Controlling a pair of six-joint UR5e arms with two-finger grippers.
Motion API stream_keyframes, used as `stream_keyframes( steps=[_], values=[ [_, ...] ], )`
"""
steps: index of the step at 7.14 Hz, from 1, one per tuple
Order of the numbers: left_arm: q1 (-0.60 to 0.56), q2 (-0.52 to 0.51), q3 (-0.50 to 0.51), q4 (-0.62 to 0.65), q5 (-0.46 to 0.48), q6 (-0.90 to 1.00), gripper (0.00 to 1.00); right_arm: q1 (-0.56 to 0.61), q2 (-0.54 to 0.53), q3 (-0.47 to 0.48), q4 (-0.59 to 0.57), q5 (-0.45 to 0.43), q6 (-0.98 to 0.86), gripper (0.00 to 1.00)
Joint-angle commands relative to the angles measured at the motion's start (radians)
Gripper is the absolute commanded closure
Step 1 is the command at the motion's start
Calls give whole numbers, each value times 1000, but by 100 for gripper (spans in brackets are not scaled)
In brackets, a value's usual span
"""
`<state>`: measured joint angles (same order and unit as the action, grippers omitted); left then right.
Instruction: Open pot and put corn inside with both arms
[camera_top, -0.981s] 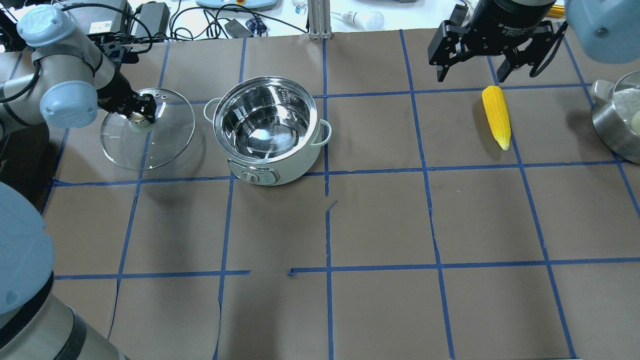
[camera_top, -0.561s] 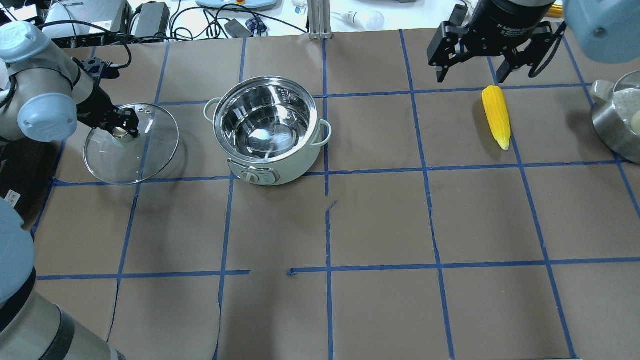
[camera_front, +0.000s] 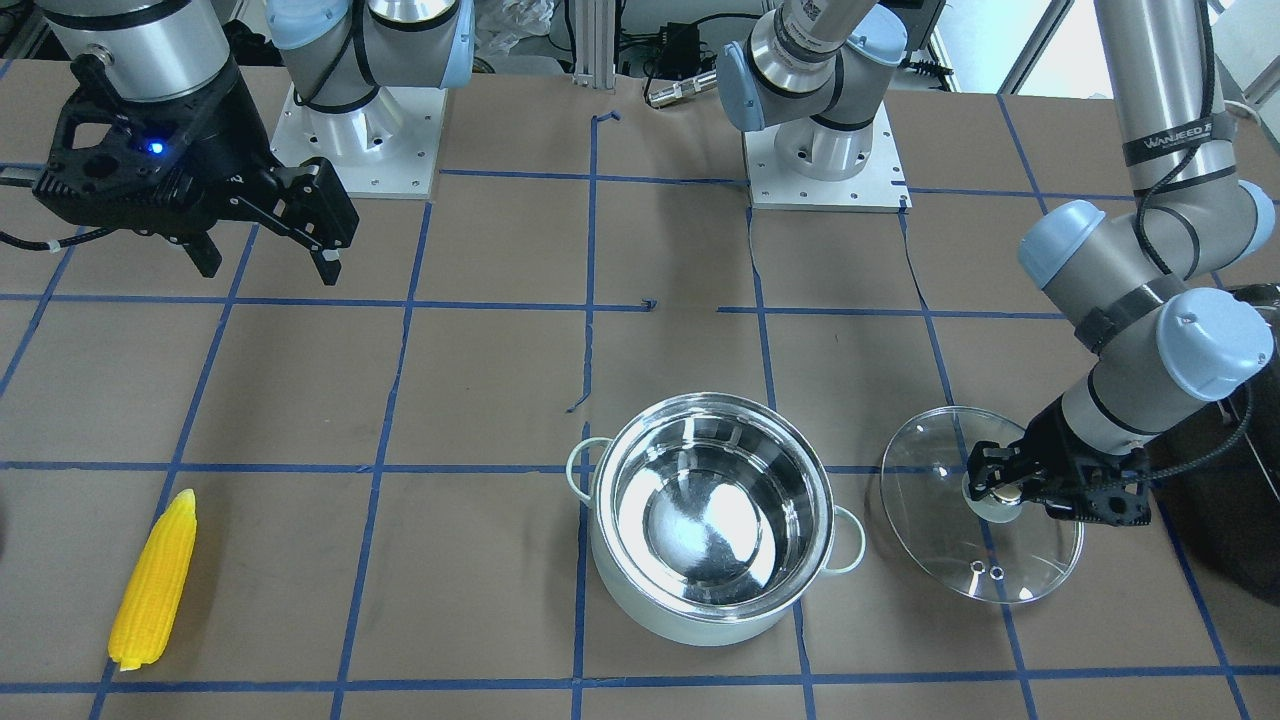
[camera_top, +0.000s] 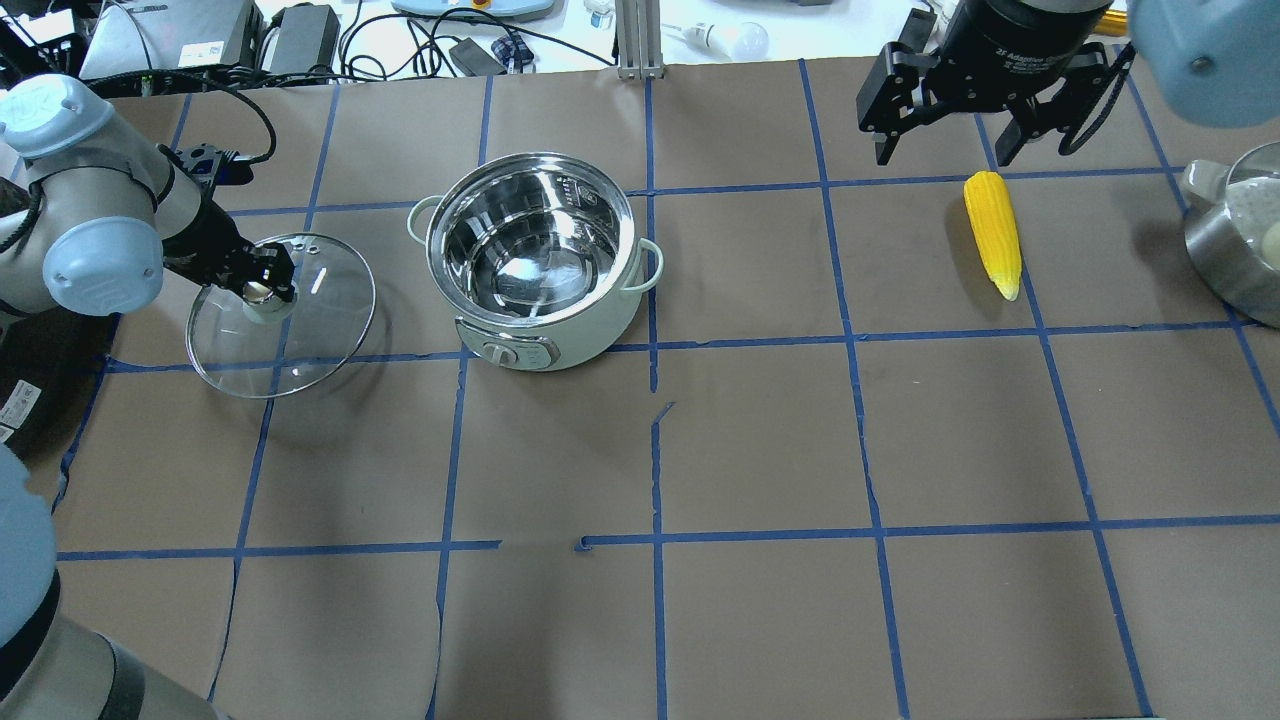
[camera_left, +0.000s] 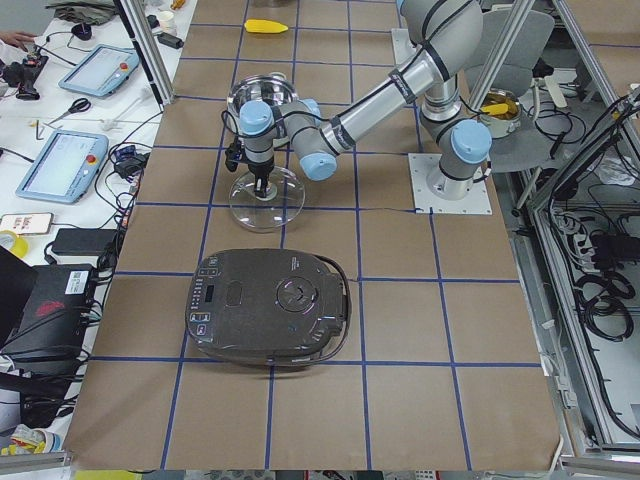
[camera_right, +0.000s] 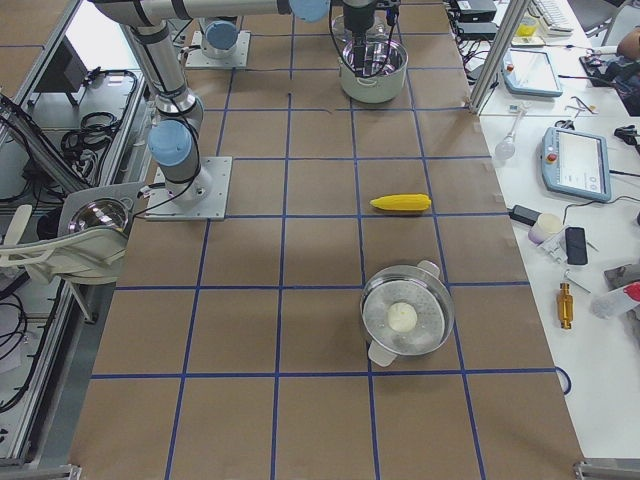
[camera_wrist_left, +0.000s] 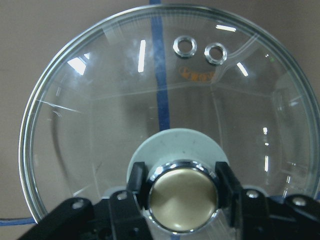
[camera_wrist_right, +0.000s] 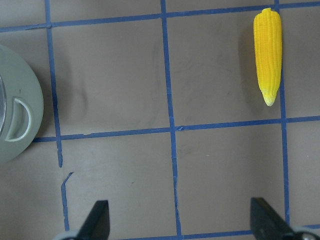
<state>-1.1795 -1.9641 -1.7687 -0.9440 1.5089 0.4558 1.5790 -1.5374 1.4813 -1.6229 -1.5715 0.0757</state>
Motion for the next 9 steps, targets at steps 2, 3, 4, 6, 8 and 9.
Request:
stream_keyframes(
  steps=[2,3,4,6,8,9],
  values=[
    [20,34,-46,2,-4,-90,88,-1,-1,2,0,-2,1,0],
    [21,51,-81,8,-1,-118,88,-1,-3,-1,0,-2,-1,0],
    [23,62,-103,7,2,-115,88,-1,-3,-1,0,-2,-1,0],
    [29,56,-107,7,17,-82,44,-1,-3,-1,0,-2,-1,0],
    [14,76,-106,-7,22,-98,0,-1,-3,-1,0,-2,-1,0],
    [11,105,-100,-16,20,-98,0,-1,-3,-1,0,-2,-1,0]
  ],
)
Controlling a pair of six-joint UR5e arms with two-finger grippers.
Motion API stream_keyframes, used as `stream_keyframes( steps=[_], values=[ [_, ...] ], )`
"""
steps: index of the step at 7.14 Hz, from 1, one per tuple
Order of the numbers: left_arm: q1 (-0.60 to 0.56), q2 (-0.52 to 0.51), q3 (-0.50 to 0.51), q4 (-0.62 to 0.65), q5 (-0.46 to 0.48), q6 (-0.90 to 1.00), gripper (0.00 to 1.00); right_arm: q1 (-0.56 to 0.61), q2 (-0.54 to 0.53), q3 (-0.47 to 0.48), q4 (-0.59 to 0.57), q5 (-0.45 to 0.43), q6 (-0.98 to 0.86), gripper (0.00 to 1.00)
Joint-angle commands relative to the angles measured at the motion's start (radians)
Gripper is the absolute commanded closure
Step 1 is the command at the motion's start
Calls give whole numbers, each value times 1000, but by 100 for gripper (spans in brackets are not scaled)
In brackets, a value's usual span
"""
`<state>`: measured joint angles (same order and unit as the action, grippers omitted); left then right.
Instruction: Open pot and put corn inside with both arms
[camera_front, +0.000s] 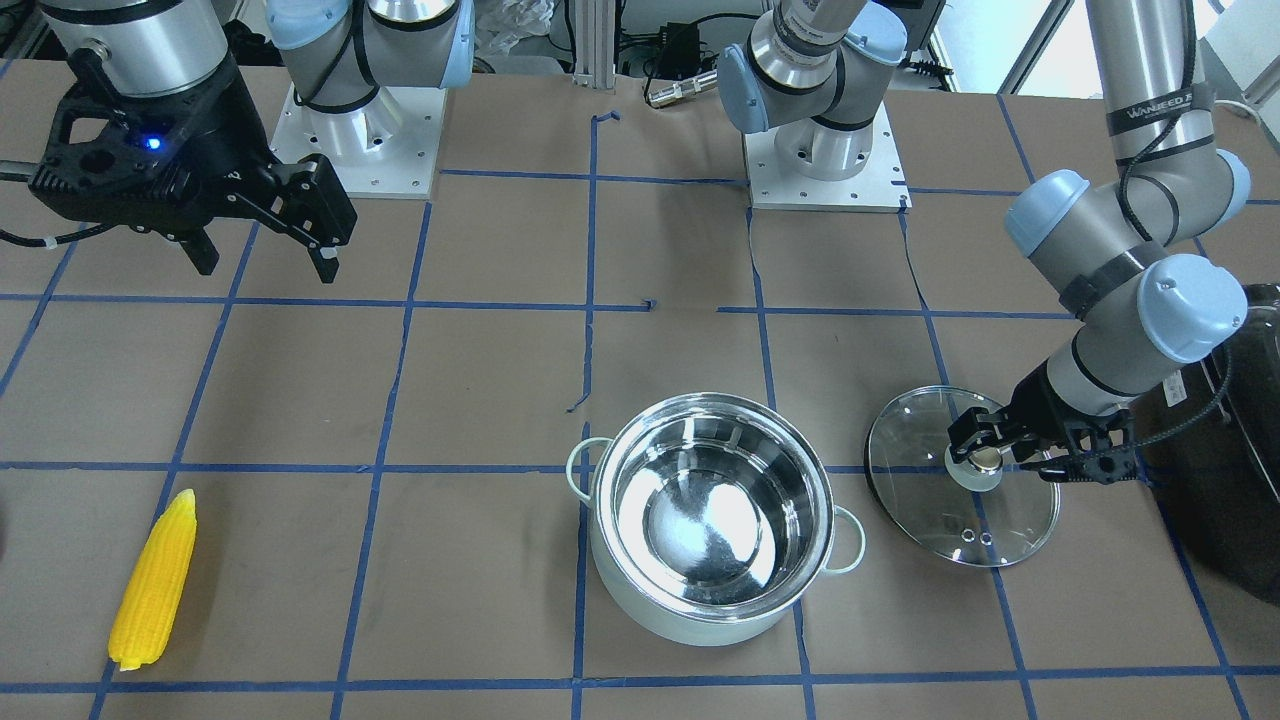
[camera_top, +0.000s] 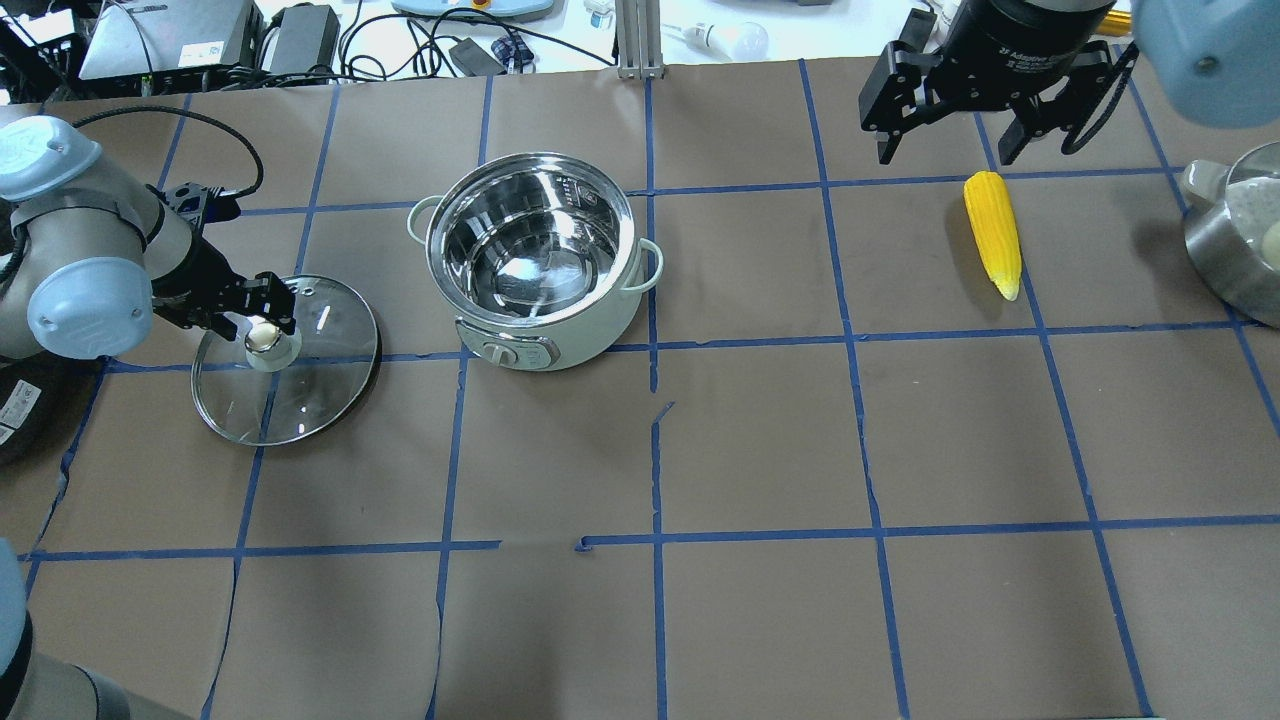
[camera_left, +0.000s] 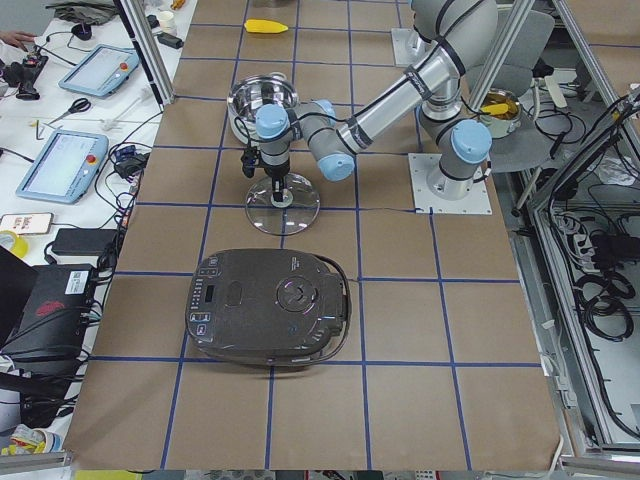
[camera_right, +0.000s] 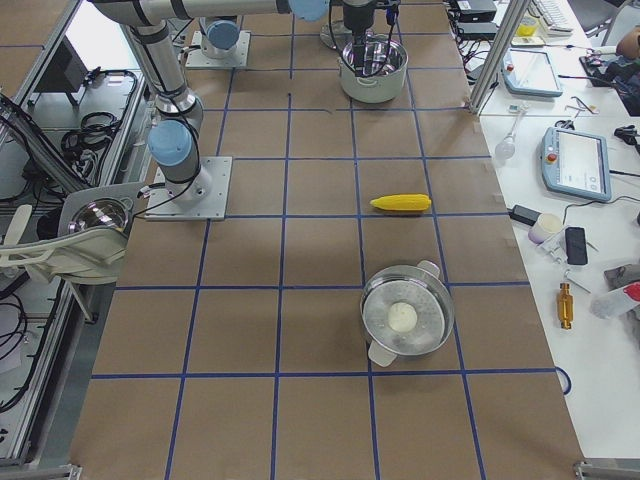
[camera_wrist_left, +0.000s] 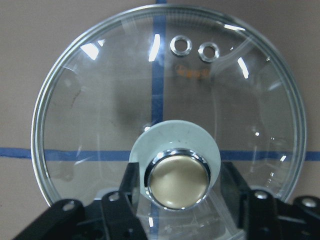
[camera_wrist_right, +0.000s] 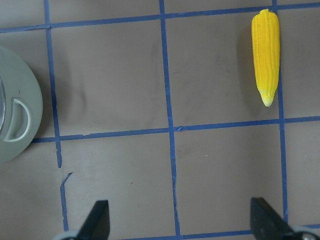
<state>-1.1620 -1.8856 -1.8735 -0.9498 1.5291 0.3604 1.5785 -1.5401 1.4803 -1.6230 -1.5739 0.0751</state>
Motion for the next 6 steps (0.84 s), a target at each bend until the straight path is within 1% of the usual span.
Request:
stream_keyframes(
  steps=[1,2,3,4,5,6],
  values=[
    [-16,80,14,-36,-3,-14,0,0,1,2,0,0,0,0],
    [-43,162,60,-196,-9,-18,0,-2,1,0,2,0,-5,0],
    [-89,246,153,-433,-9,-96,0,-2,1,0,2,2,-3,0],
    [-163,267,272,-598,-4,-239,0,-2,3,0,2,0,-3,0],
    [-274,284,356,-692,-3,-400,0,-2,3,0,2,0,-3,0],
    [-392,319,387,-720,-13,-438,0,-2,3,2,2,0,-3,0]
  ],
)
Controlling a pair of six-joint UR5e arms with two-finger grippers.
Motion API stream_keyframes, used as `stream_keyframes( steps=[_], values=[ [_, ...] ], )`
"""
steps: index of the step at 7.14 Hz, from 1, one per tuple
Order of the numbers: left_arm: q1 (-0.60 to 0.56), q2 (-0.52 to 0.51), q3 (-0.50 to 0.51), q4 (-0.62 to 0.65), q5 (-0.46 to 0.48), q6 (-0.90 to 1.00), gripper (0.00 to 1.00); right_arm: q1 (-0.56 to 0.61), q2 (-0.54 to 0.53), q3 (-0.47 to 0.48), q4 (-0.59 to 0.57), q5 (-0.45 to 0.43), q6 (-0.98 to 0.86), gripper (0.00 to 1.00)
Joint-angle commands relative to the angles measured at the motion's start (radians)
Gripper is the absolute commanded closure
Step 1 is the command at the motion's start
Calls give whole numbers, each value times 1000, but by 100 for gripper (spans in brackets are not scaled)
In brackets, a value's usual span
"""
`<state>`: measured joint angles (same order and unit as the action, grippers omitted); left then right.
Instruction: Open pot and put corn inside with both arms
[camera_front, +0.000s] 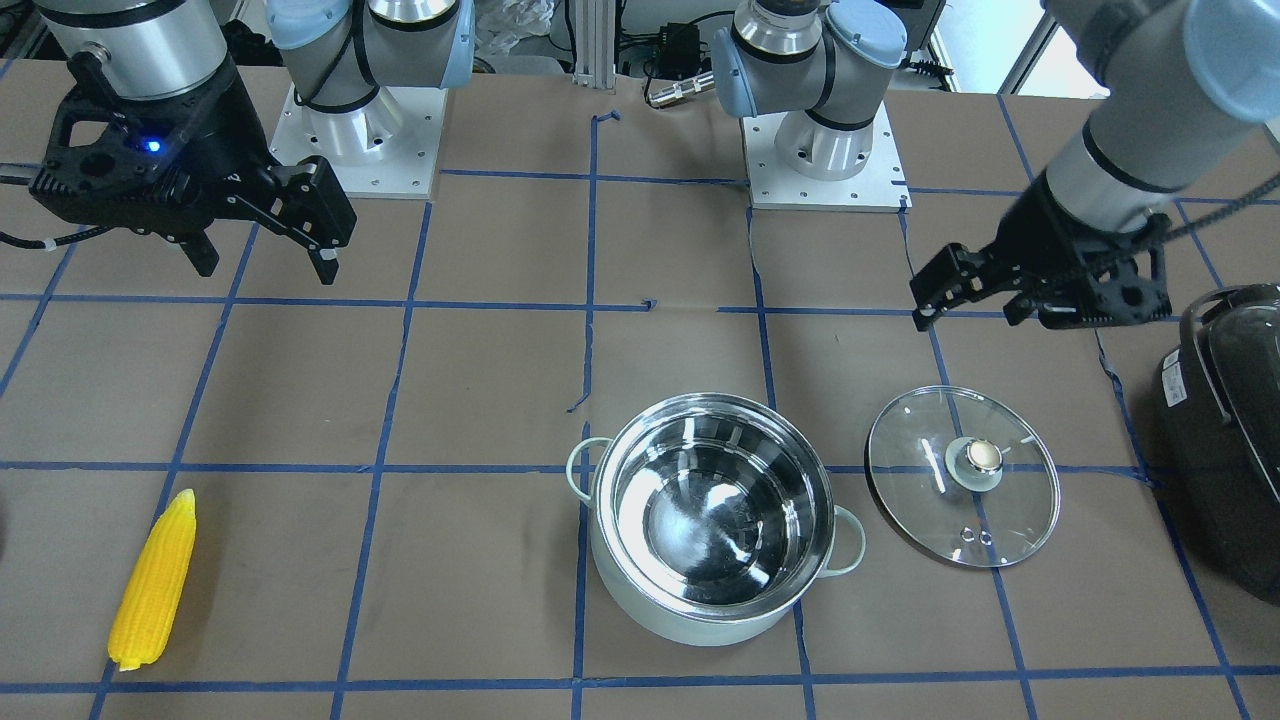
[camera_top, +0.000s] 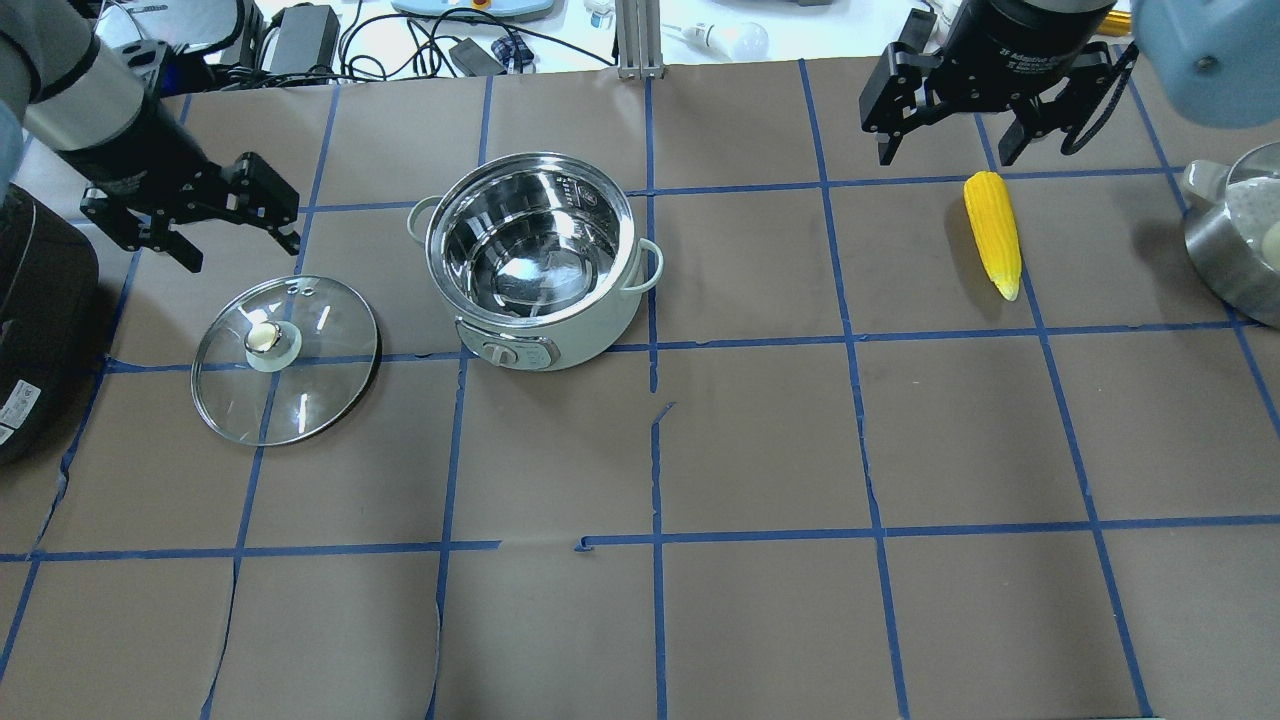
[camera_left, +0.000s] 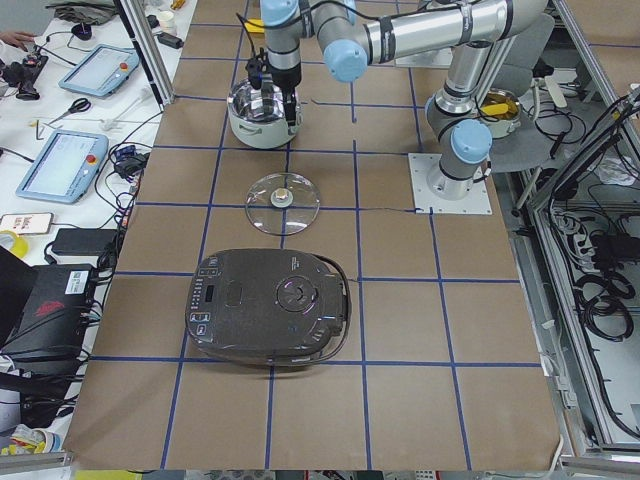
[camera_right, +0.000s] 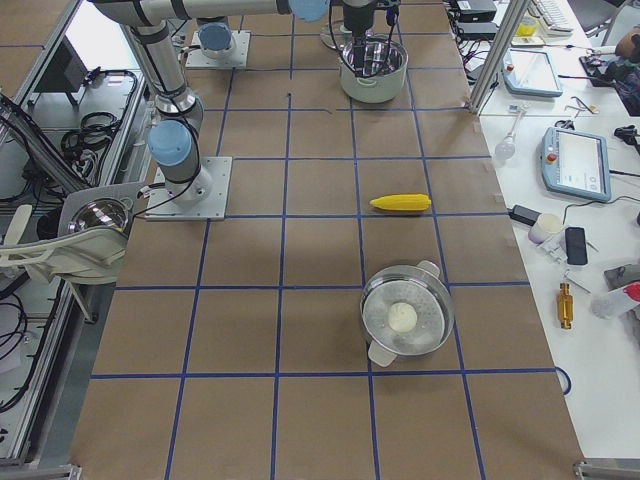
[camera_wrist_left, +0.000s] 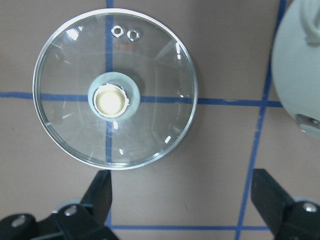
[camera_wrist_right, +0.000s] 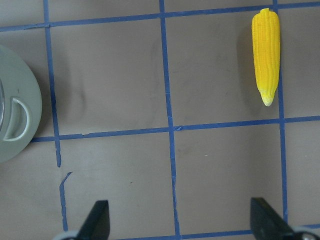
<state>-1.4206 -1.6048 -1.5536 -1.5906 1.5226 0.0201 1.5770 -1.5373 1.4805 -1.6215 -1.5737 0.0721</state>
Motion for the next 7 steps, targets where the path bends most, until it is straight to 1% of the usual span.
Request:
stream_keyframes(
  steps=[1,2,3,4,5,6,7],
  values=[
    [-221,57,52,-72,4,-130,0,1,0,1,0,0,0,0],
    [-280,66,40,-34,4,-164,0,2,-1,1,0,0,0,0],
    [-290,65,32,76,-4,-157,0,2,0,1,0,0,0,0],
    [-290,66,32,110,-7,-157,0,0,0,1,0,0,0,0],
    [-282,71,30,112,5,-154,0,0,0,0,2,0,0,0],
    [-241,71,38,123,2,-149,0,-3,5,-3,0,0,0,0],
    [-150,69,38,127,-25,-126,0,-23,12,-15,-9,-3,0,0]
  ],
)
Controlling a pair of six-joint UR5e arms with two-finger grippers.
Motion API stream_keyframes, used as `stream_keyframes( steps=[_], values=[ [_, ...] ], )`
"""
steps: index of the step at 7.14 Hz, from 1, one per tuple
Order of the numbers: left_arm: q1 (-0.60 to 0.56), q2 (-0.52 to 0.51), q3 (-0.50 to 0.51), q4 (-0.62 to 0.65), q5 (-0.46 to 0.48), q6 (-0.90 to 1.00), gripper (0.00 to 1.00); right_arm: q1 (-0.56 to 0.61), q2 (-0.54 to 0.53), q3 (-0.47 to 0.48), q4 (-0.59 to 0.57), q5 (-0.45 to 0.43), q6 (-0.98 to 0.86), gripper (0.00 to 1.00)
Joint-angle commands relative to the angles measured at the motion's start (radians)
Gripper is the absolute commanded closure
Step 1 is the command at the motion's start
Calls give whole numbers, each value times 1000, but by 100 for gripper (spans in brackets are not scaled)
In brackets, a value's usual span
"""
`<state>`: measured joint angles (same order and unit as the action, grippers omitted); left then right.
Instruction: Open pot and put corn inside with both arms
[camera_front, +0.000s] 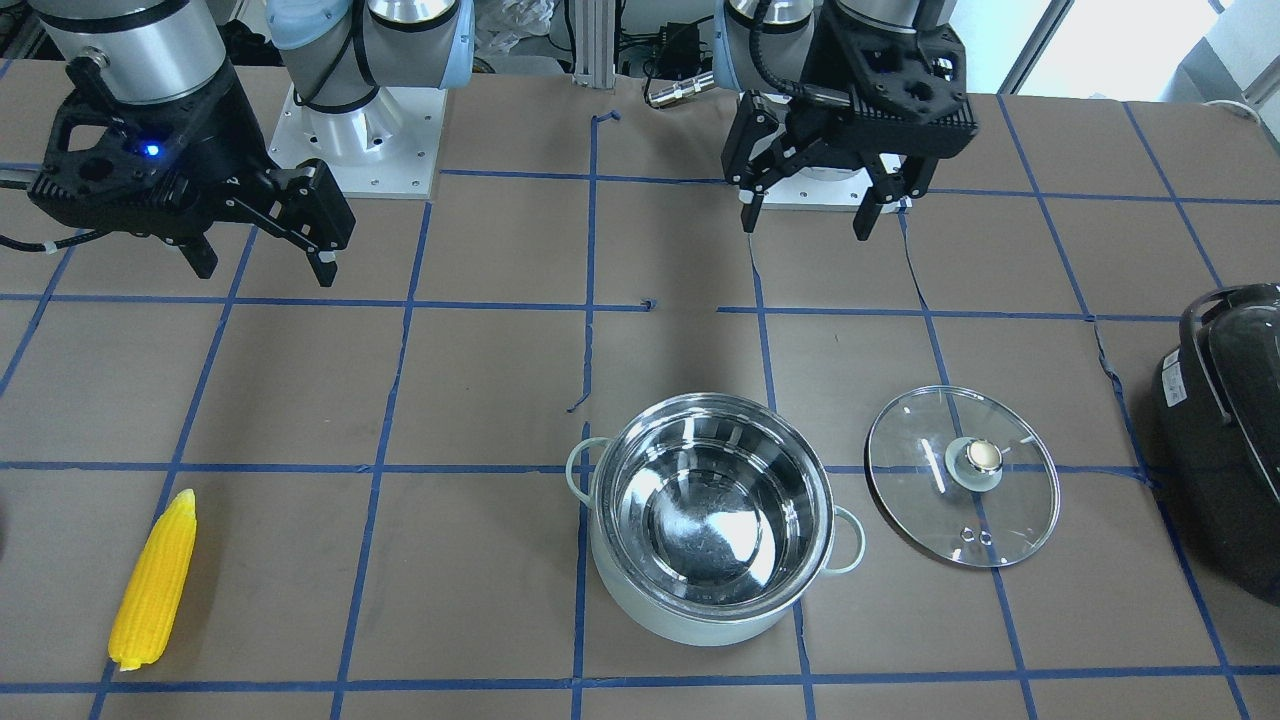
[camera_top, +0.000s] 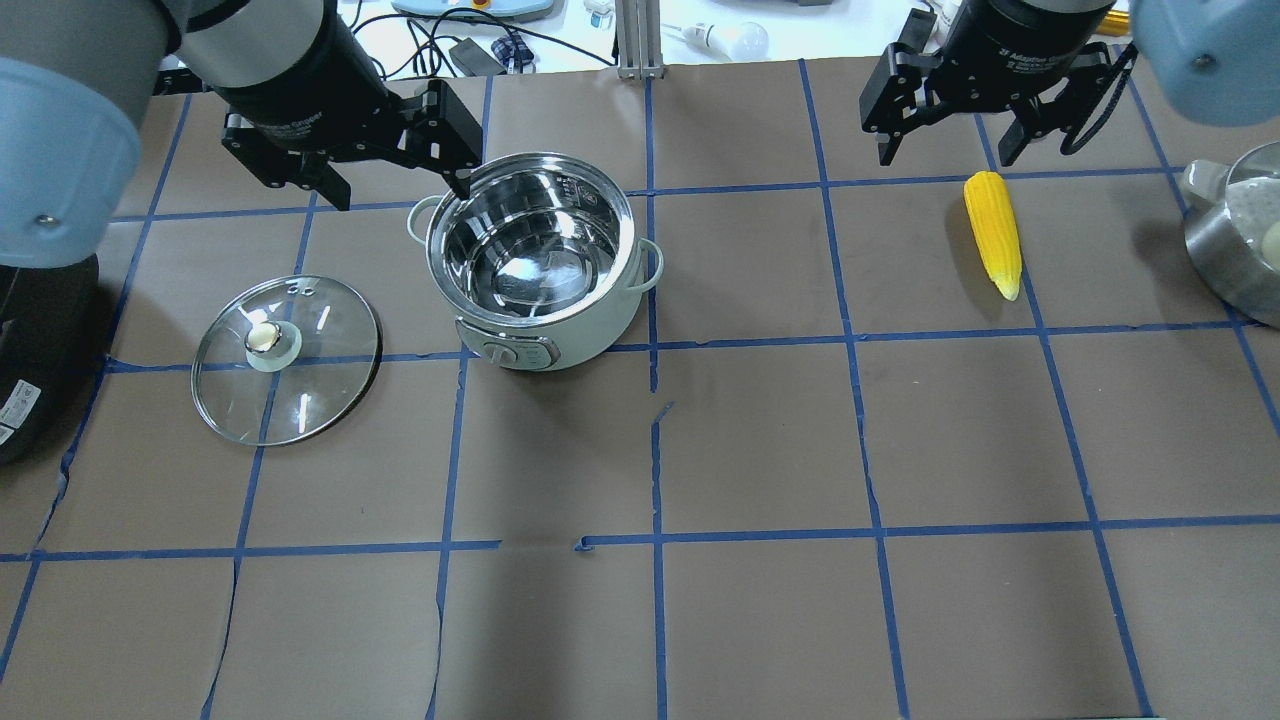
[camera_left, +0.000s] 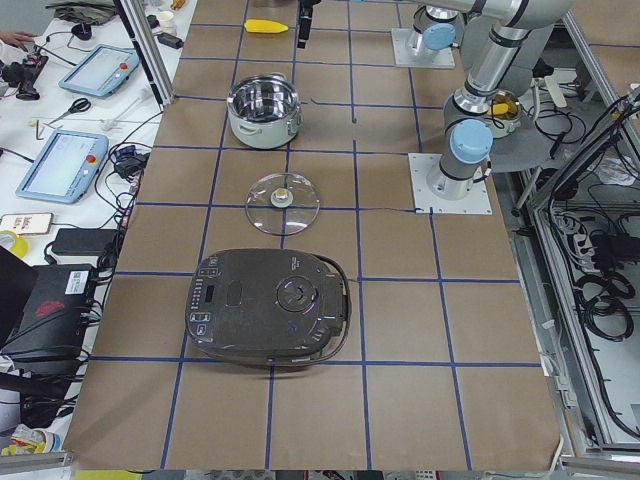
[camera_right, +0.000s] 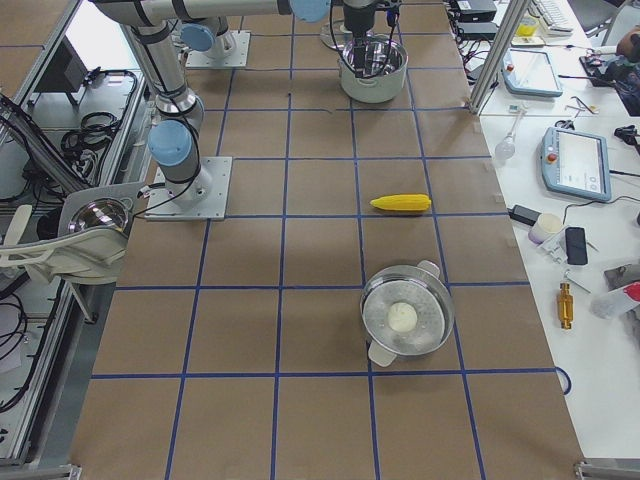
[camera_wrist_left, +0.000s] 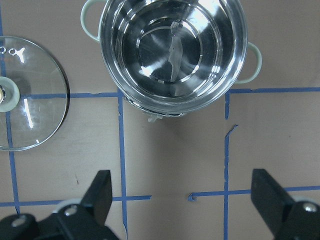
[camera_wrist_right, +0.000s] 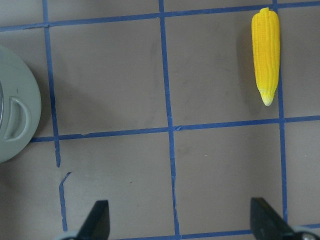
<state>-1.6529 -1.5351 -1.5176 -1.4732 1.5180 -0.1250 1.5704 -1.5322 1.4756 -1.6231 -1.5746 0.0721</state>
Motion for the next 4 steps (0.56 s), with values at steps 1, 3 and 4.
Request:
stream_keyframes(
  steps=[1,3,4],
  values=[
    [102,4,-6,8,-22,48,0,-44,26,-9,-17,-11,-9,0],
    [100,13,-7,-2,-13,64,0,-187,110,6,-53,-5,-81,0],
    [105,16,-6,-10,34,65,0,-232,176,47,-137,-13,-197,7]
  ],
)
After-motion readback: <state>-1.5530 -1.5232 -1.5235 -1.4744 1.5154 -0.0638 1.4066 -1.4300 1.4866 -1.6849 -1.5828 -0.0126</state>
